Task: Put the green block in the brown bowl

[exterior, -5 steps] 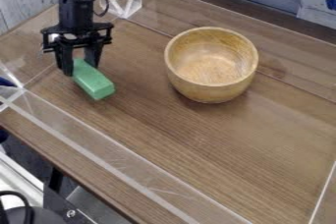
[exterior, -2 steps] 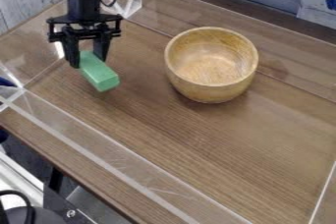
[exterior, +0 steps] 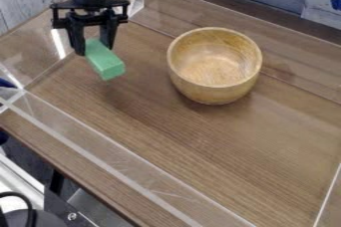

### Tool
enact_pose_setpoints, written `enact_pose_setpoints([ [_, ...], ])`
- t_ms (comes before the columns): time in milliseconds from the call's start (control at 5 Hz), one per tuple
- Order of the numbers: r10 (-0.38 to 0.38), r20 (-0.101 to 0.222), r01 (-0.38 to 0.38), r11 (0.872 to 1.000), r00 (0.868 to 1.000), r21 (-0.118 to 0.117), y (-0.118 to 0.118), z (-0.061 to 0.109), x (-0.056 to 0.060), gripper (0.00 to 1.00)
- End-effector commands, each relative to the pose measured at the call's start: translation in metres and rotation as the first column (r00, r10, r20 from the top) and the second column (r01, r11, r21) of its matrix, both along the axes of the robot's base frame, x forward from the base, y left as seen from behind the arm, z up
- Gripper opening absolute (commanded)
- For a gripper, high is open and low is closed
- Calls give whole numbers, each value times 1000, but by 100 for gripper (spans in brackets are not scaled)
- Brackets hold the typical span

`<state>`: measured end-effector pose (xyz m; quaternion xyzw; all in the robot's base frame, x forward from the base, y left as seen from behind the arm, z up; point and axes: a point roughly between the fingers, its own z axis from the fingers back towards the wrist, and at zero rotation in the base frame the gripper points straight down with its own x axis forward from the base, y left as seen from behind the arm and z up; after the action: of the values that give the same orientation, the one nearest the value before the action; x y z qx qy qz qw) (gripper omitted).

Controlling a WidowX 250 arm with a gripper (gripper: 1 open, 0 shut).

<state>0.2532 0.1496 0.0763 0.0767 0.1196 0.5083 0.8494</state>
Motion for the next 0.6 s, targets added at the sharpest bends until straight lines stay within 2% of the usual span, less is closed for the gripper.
enact_pose_setpoints([
  [0, -57, 107, 54, 998, 993, 25, -7, 41, 17, 0],
  [200, -146, 128, 148, 989, 981, -5, -28, 57, 29, 0],
  [400, -238, 146, 246, 969, 960, -34, -55, 71, 46, 0],
])
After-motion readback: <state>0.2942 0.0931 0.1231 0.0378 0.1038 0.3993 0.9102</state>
